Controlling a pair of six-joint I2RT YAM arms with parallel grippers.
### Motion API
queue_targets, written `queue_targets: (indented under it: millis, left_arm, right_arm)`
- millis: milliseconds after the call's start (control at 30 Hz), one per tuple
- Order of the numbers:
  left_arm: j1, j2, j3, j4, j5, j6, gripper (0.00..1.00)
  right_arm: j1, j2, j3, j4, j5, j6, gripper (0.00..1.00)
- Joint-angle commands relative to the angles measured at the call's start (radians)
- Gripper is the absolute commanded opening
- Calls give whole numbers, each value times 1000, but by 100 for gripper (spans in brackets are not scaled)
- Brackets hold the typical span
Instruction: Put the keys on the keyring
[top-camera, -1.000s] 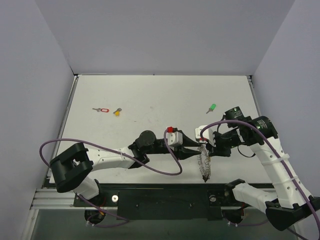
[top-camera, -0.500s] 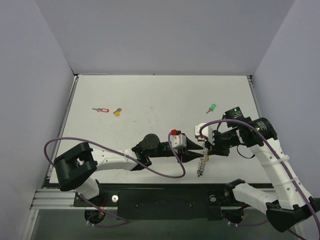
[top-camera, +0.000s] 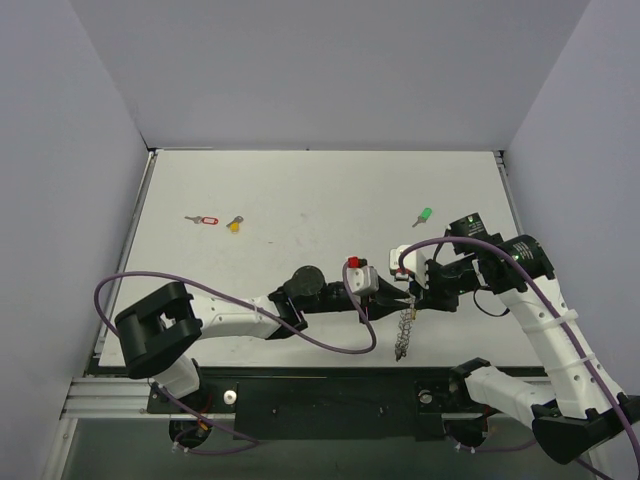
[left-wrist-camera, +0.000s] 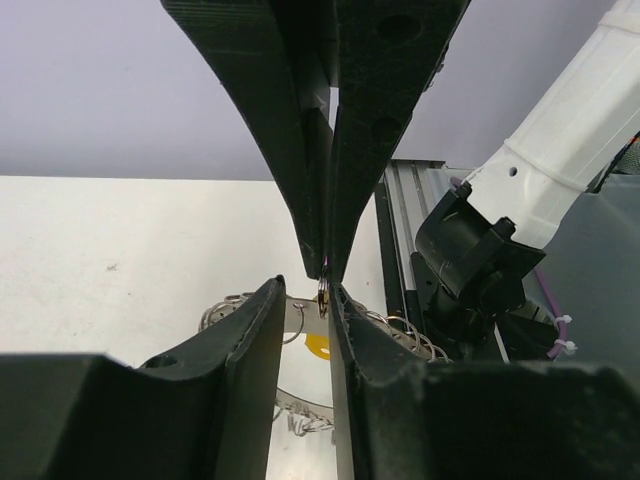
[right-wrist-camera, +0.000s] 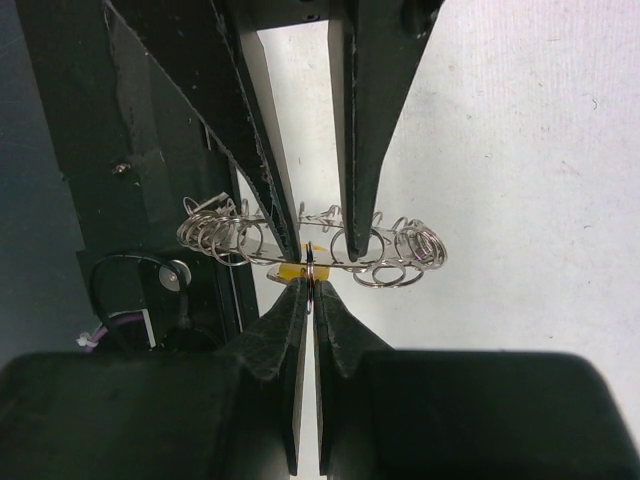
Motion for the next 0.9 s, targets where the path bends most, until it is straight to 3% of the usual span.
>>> queue_targets:
  millis: [0,867]
  left_arm:
    - [-1,11,48,28,36,-11,33]
    - [-1,22,74,-56,77,9,26]
  right_arm:
    - [-7,8,23,-5,-33,14,0]
    - [-7,28,44,1,-42,25,0]
